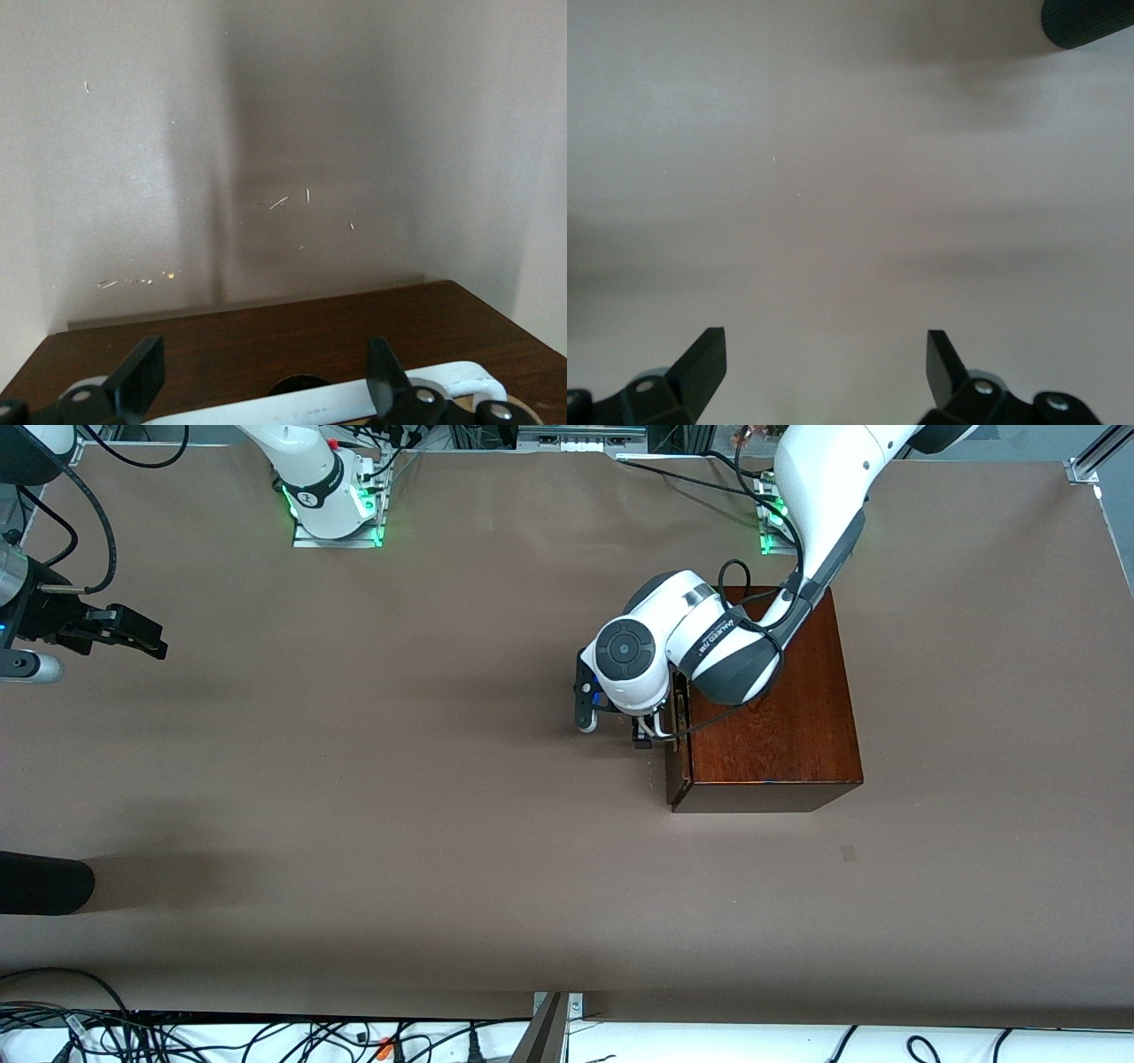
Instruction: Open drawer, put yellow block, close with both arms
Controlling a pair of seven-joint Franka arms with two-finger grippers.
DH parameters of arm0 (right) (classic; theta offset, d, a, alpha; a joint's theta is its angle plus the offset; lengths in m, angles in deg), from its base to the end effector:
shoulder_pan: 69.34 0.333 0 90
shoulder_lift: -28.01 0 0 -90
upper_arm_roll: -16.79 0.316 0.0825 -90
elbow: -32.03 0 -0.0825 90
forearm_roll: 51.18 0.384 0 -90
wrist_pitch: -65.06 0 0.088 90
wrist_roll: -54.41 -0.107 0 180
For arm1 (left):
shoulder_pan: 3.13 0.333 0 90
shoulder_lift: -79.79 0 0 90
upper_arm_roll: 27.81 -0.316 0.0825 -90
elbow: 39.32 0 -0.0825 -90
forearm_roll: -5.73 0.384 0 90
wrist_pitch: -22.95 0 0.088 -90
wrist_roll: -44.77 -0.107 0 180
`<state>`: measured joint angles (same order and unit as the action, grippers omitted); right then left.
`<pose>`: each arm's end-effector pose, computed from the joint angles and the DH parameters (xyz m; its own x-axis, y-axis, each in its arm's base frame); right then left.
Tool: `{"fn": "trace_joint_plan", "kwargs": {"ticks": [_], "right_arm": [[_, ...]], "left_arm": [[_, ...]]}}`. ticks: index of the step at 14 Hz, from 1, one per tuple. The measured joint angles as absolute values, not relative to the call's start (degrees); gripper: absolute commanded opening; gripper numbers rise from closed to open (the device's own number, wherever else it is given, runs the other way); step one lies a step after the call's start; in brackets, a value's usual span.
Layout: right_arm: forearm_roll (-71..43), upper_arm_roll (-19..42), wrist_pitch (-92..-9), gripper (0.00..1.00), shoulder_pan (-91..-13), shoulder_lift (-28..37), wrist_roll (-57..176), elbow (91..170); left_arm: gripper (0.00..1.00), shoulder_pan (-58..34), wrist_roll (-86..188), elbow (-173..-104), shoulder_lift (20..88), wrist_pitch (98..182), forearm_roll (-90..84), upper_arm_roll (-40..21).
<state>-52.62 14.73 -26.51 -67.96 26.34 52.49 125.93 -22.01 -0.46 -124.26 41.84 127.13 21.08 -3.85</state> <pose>0.5621 -0.0090 0.5785 0.9966 -0.0447 -0.0688 -0.0428 -0.9987 0.0284 0.5412 -0.4112 0.2902 -0.0393 -0.9846 -0.1704 -0.9798 0.0045 0.1998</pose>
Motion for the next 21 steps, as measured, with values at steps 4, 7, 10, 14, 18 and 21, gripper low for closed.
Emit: {"fn": "trace_joint_plan", "kwargs": {"ticks": [4,7,10,14,18,21], "right_arm": [[-52.6,14.7,-26.5,1.00,-68.0,26.4,52.5,125.7],[-52.6,14.7,-26.5,1.00,-68.0,26.5,52.5,125.7],[-52.6,14.7,-26.5,1.00,-68.0,26.5,52.5,125.7],[-52.6,14.7,-26.5,1.00,-68.0,26.5,52.5,125.7],[-52.6,14.7,-26.5,1.00,-68.0,26.5,52.5,125.7],[-52.6,14.7,-26.6,1.00,-68.0,26.5,52.5,125.7]], "left_arm": [[1.00,-21.8,-0.6,-124.3,41.9,127.1,21.1,-3.9],[1.00,-21.5,-0.6,-124.3,42.1,126.9,21.1,-3.9],[1.00,-21.1,-0.7,-124.3,42.3,126.5,21.1,-3.8],[1.00,-21.0,-0.1,-123.6,42.6,126.5,18.3,-3.8],[1.00,-20.9,8.5,-121.4,45.1,126.0,11.3,-3.8],[1.00,-20.1,23.3,-121.1,49.6,121.2,10.0,-3.7]]}}
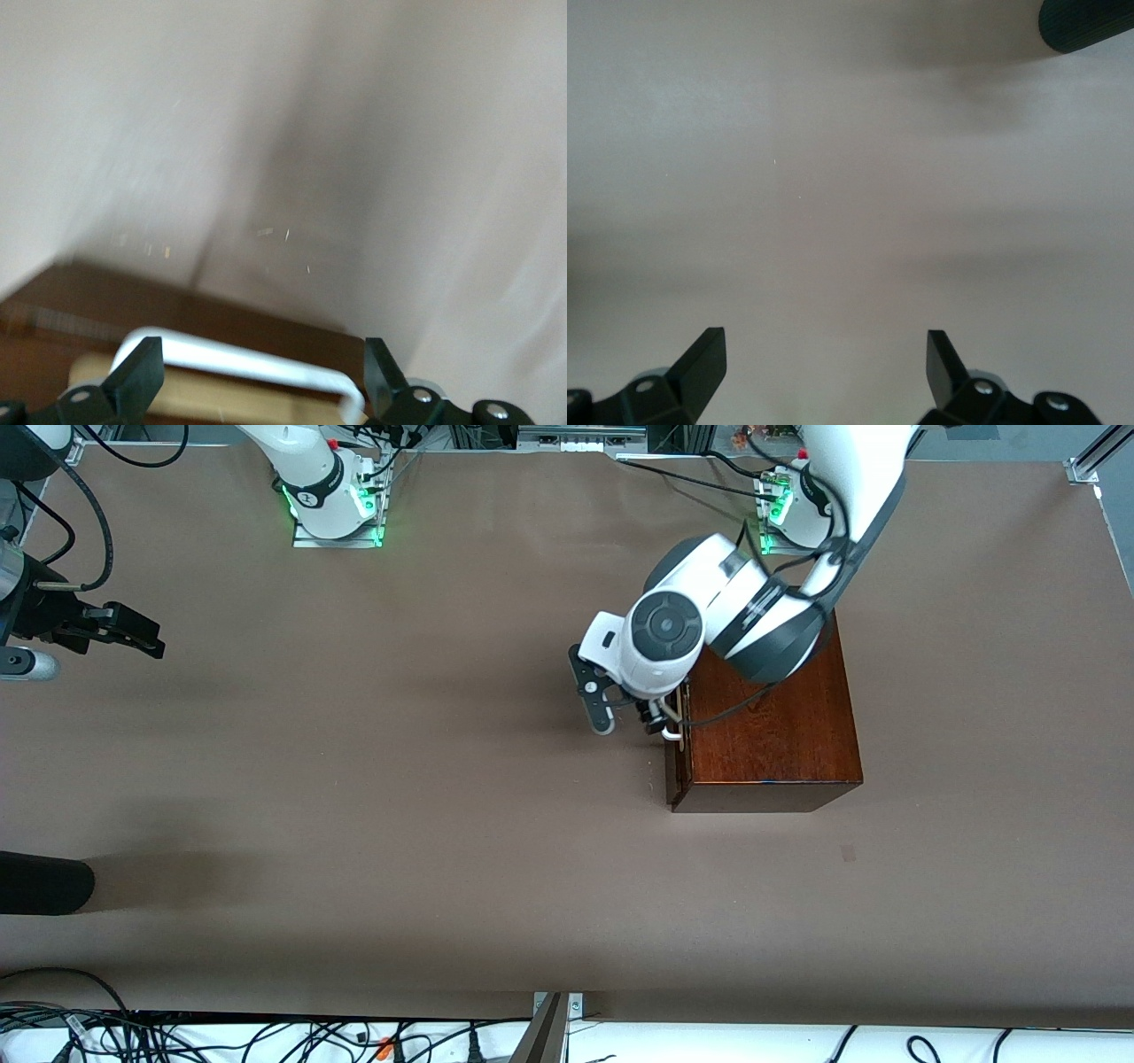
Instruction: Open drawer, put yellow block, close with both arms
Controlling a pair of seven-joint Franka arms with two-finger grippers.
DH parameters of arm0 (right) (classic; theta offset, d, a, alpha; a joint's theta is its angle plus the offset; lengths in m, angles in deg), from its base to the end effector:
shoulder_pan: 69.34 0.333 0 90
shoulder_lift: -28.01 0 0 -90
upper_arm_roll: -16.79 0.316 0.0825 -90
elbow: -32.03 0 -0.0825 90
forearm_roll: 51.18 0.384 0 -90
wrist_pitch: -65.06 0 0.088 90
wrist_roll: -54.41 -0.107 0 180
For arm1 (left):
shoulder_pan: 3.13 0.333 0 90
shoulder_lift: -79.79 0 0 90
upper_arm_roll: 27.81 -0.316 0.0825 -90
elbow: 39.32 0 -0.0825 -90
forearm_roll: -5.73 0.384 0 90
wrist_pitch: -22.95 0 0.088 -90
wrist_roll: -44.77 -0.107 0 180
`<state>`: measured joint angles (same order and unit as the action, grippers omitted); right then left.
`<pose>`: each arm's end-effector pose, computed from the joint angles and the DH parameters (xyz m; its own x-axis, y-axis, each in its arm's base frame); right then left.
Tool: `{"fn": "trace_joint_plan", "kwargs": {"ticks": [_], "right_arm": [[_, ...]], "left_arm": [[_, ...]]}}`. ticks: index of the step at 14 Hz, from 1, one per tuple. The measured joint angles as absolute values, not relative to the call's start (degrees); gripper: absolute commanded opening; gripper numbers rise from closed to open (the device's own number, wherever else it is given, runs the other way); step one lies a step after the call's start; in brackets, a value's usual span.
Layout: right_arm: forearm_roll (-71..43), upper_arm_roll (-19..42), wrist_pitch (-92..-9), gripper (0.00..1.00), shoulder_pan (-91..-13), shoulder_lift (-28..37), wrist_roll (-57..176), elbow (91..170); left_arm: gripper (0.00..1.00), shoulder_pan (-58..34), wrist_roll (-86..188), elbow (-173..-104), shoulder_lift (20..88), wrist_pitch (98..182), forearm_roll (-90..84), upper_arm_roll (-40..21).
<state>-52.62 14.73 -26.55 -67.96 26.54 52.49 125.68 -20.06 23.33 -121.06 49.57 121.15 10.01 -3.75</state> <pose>0.5616 -0.0091 0.5825 0.9972 -0.0447 -0.0603 -0.0430 -0.9987 0.0280 0.5446 -0.4000 0.3961 0.4584 -0.8790 -0.1310 -0.8568 -0.4763 0.1974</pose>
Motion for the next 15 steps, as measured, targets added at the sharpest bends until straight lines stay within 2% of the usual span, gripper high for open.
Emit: {"fn": "trace_joint_plan", "kwargs": {"ticks": [5,11,13,15], "right_arm": [[-52.6,14.7,-26.6,1.00,-68.0,26.5,52.5,125.7],[-52.6,14.7,-26.6,1.00,-68.0,26.5,52.5,125.7],[-52.6,14.7,-26.7,1.00,-68.0,26.5,52.5,125.7],[-52.6,14.7,-26.7,1.00,-68.0,26.5,52.5,125.7]], "left_arm": [[1.00,-18.1,35.2,-119.2,57.7,107.3,11.8,-6.3],[1.00,-7.3,35.3,-109.8,59.4,93.3,13.5,-8.0],[1.00,-6.8,35.3,-109.1,60.7,93.1,13.5,-11.9],[1.00,-6.7,35.6,-110.0,63.1,98.3,13.3,-16.6]]}}
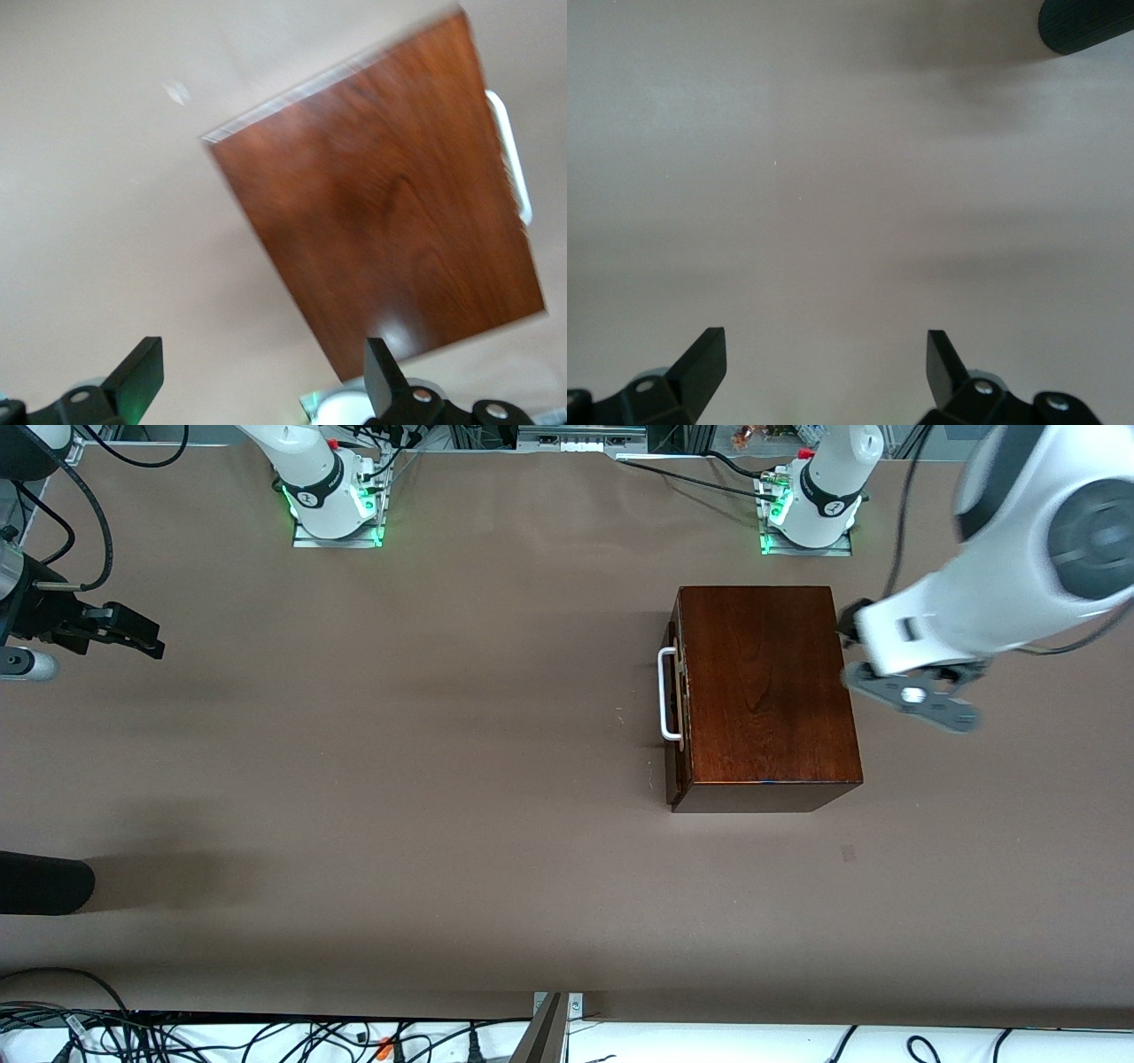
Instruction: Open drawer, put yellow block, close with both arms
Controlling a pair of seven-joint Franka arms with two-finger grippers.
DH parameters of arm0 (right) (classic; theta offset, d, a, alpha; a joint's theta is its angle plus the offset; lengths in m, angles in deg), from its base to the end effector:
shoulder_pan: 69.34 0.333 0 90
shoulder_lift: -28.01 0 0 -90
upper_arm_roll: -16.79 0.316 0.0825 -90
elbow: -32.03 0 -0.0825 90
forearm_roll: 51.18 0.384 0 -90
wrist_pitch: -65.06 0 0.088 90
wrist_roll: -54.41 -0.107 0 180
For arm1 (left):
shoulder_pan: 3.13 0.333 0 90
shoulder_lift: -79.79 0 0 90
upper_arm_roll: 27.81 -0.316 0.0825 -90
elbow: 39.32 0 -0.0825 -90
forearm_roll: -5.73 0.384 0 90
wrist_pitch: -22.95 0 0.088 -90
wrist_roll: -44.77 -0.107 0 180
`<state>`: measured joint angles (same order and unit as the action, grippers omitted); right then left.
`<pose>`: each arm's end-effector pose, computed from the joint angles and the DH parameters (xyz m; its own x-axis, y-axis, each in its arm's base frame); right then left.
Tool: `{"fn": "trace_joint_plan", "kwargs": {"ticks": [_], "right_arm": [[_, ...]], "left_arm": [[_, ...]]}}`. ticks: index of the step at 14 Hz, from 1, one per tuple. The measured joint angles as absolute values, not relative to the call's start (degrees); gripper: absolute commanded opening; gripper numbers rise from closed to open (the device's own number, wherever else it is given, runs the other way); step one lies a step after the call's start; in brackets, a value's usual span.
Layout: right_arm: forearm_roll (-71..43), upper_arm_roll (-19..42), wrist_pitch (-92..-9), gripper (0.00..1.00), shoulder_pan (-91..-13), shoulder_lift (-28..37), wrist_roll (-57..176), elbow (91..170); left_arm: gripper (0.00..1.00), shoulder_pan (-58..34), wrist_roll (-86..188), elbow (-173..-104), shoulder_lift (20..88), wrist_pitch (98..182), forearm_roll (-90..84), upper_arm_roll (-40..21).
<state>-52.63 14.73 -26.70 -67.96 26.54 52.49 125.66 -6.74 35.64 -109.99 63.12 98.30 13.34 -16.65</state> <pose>0.5619 -0.0091 0.5829 0.9974 -0.0446 -0.0573 -0.0430 -0.9987 0.0281 0.6006 -0.1211 0.5923 0.9041 -0.3712 -0.2116 -0.3882 -0.9205 -0.0440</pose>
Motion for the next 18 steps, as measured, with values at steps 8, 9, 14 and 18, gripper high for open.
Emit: {"fn": "trace_joint_plan", "kwargs": {"ticks": [8,9,14,18], "right_arm": [[-52.6,14.7,-26.8,1.00,-68.0,26.5,52.5,125.6],[-52.6,14.7,-26.8,1.00,-68.0,26.5,52.5,125.6],[-52.6,14.7,-26.6,1.00,-68.0,26.6,52.5,125.6],[-52.6,14.7,-25.6,1.00,-68.0,26.6,52.5,125.6]], "left_arm": [[1.00,-6.5,43.2,-128.7,79.0,113.5,4.5,-29.8],[1.00,-6.5,43.7,-130.1,79.9,114.0,4.4,-29.9],[1.00,-6.7,45.3,-132.5,80.4,113.8,4.4,-29.7],[1.00,-6.8,45.5,-132.5,80.3,113.8,4.4,-29.5]]}}
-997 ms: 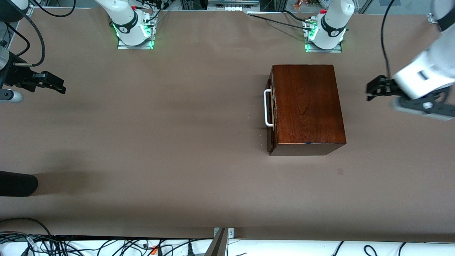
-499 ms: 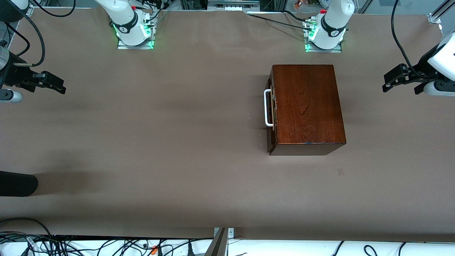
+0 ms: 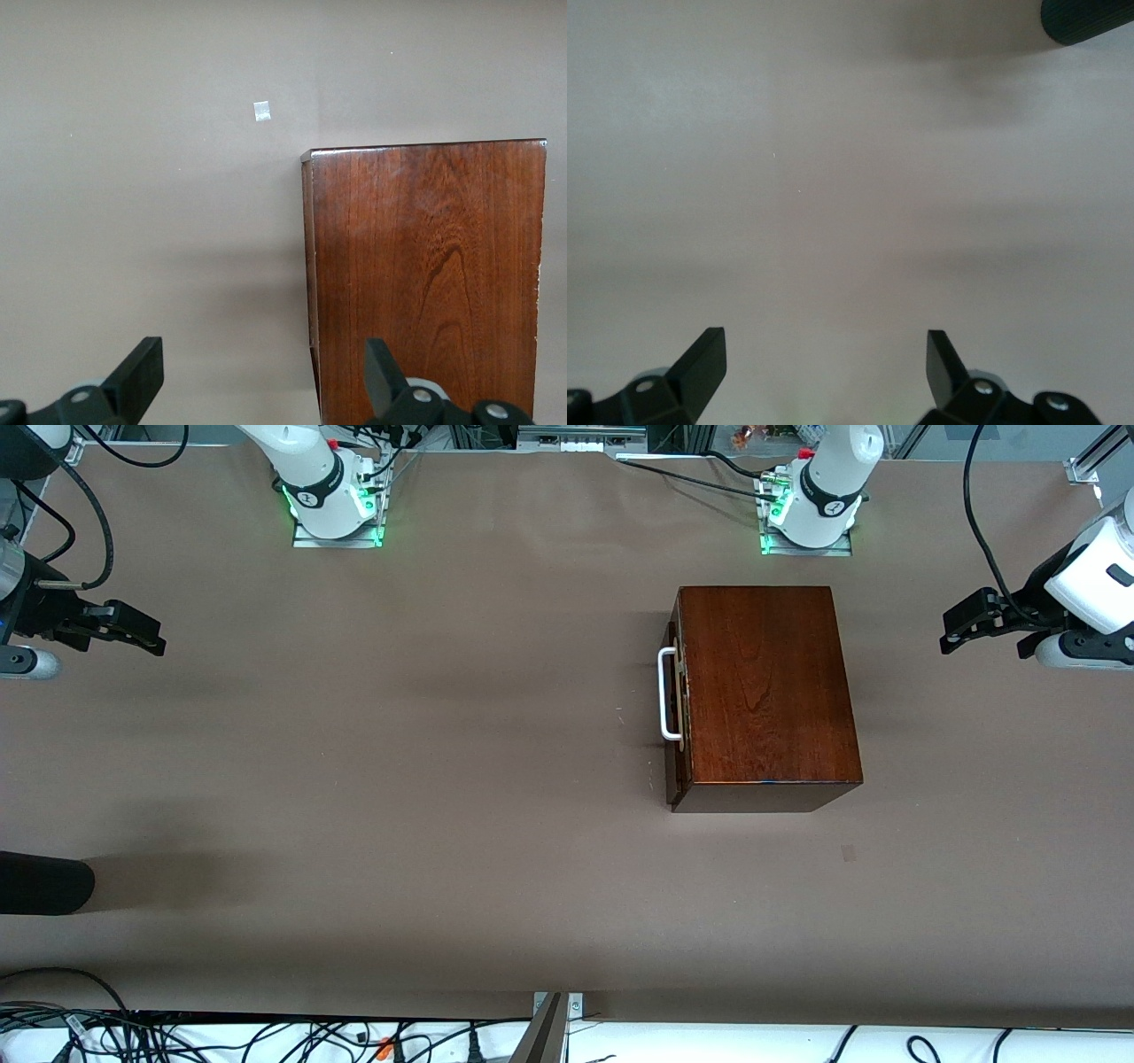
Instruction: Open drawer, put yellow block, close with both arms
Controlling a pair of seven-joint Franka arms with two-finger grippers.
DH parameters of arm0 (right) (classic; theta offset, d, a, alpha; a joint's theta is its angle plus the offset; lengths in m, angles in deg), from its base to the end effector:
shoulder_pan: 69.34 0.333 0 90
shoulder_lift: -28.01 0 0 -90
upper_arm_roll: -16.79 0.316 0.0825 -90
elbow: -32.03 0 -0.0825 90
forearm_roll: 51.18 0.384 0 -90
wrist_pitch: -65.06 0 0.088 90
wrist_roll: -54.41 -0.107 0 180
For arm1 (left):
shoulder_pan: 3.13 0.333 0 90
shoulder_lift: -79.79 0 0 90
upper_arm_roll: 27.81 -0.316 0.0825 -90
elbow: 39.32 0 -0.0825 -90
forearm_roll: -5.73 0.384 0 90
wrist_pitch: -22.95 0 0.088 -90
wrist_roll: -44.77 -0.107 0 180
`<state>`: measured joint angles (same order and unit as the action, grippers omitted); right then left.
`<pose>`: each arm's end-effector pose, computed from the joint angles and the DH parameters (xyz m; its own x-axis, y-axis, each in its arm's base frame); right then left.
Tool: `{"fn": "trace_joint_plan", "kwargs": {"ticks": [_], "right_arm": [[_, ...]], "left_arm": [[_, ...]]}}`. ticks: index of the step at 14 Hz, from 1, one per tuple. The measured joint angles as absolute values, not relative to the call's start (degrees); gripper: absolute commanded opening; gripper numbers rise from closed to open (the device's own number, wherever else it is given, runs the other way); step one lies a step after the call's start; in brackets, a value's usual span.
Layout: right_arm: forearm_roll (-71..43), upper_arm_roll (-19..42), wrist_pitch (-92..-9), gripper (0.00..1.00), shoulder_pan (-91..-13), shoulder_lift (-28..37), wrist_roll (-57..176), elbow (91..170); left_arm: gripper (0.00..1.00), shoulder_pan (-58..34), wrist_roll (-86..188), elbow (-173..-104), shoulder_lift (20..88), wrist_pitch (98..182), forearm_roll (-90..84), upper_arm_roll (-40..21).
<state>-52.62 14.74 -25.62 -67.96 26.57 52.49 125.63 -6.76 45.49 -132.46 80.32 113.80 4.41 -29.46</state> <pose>0.5597 -0.0090 0.5819 0.9962 -0.0449 -0.0751 -0.0429 -0.9987 0.0285 0.5512 -0.0214 0.6051 0.9993 -0.0216 -0.0310 -0.0209 -0.9995 0.0229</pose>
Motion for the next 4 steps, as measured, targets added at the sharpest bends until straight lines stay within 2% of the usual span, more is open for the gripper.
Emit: {"fn": "trace_joint_plan", "kwargs": {"ticks": [4], "right_arm": [[-52.6,14.7,-25.6,1.00,-68.0,26.6,52.5,125.6]], "left_arm": [[1.00,-6.3,45.5,-132.5,80.3,113.8,4.4,-30.0]]}}
